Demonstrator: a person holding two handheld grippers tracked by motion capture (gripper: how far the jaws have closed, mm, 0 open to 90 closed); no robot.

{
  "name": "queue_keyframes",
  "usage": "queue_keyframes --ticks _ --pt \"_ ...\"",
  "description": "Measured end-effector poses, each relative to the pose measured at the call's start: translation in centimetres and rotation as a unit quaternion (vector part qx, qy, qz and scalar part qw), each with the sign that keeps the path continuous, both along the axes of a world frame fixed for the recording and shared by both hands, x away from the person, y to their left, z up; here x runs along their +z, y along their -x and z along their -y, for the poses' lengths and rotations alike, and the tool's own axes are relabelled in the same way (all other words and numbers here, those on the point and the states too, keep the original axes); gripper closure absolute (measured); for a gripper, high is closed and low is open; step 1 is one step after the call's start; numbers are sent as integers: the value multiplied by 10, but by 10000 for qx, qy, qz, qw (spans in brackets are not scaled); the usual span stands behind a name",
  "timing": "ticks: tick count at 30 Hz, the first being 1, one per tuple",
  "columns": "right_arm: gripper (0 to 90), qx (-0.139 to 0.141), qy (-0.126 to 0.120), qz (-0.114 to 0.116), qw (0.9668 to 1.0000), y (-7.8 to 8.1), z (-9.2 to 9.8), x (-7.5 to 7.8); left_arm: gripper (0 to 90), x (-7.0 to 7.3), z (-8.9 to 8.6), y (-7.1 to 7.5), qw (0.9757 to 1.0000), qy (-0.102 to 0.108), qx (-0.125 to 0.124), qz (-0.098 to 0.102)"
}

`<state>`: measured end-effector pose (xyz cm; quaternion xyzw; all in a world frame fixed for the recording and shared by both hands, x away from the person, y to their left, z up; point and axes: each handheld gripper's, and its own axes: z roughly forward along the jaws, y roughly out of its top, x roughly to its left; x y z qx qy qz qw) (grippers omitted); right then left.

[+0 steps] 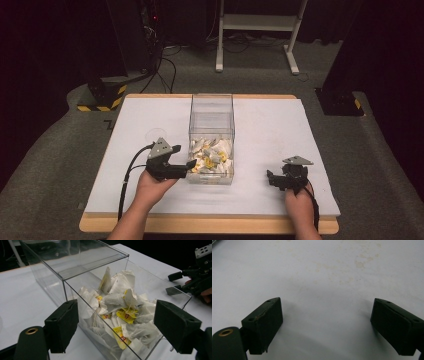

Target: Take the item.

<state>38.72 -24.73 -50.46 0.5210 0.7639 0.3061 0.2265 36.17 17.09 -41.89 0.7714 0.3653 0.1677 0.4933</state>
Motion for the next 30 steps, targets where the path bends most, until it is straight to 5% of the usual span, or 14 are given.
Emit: queue_keyframes --ticks 30 --pt "105 1 -2 -1 10000 0 0 0 212 3 38 -24 9991 -149 -323 -237"
